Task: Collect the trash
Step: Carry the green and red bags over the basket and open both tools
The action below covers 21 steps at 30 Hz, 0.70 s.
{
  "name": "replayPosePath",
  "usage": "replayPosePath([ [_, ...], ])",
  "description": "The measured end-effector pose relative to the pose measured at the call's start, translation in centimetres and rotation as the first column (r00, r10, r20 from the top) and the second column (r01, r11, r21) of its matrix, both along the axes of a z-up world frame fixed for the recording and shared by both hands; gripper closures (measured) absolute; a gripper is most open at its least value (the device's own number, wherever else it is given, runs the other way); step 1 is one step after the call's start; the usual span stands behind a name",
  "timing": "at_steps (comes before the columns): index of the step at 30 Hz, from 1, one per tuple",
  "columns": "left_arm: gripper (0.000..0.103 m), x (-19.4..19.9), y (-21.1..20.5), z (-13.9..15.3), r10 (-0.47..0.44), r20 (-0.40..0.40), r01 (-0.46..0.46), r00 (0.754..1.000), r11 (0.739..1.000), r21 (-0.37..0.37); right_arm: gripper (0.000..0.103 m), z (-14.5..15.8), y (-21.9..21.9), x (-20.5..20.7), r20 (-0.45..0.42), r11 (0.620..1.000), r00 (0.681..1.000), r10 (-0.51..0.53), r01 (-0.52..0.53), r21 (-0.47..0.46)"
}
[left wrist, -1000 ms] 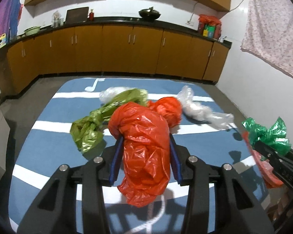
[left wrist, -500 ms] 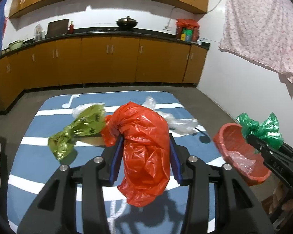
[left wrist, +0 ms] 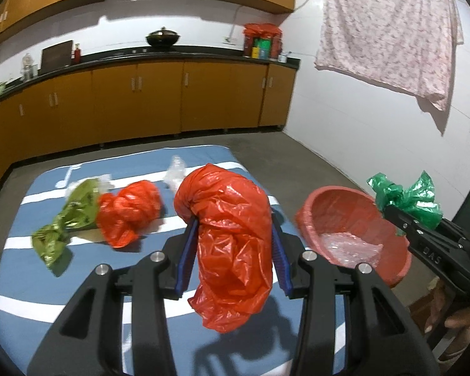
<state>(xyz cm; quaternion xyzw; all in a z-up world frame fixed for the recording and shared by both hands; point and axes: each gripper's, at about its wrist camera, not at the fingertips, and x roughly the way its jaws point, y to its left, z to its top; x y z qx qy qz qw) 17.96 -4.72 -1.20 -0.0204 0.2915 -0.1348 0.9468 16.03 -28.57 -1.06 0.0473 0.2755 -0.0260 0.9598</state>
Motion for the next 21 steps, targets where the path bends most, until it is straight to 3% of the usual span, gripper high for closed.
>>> replayPosePath([
  [11,0.060,1.0,-8.0,-0.7,-0.188,-0.009,0.188,0.982,0.982,-0.009,0.065,0.6,-5.7,0.3,0.011,0.992,0.992,-0.124,0.124,0.019],
  [21,0.060,3.7,-13.2,-2.0,-0.274,-0.050,0.273,0.960,0.962,-0.030,0.065,0.4,-8.2,1.5,0.008,0.987,0.988,-0.156,0.155,0.037],
])
